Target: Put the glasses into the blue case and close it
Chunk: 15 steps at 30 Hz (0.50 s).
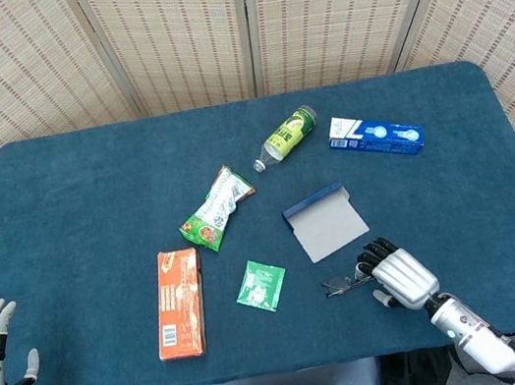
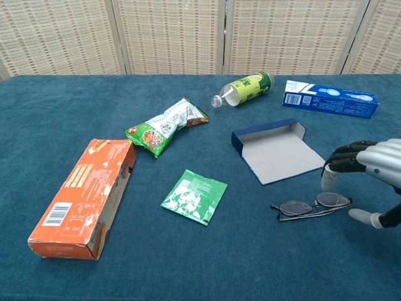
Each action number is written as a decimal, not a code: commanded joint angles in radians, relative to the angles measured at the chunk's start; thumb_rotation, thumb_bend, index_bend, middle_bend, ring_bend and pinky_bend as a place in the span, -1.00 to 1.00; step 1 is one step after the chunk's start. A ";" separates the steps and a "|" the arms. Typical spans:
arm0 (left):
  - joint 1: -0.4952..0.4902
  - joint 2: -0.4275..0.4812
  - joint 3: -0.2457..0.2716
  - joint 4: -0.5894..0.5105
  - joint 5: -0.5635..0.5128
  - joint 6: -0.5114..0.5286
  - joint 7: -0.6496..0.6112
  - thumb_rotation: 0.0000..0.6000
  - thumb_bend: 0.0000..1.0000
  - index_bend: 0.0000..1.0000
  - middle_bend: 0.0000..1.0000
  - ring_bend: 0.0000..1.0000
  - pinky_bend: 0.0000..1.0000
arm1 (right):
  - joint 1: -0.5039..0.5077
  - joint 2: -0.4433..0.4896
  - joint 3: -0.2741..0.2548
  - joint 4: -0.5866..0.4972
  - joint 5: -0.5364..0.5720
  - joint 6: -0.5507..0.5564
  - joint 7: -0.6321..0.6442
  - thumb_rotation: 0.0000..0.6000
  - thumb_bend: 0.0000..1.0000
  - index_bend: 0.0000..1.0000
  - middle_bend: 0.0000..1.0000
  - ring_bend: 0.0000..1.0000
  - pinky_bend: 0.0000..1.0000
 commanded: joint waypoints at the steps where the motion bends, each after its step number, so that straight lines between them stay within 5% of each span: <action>1: 0.001 -0.002 0.000 0.003 -0.001 -0.001 -0.003 1.00 -0.15 -0.84 -1.00 -1.00 -1.00 | 0.028 -0.036 0.009 0.037 0.017 -0.028 0.001 1.00 -0.31 -0.29 -0.52 -0.76 -0.75; 15: 0.011 -0.008 0.002 0.023 -0.009 -0.001 -0.018 1.00 -0.15 -0.84 -1.00 -1.00 -1.00 | 0.105 -0.120 0.018 0.123 0.064 -0.096 -0.010 1.00 -0.28 -0.22 -0.54 -0.78 -0.75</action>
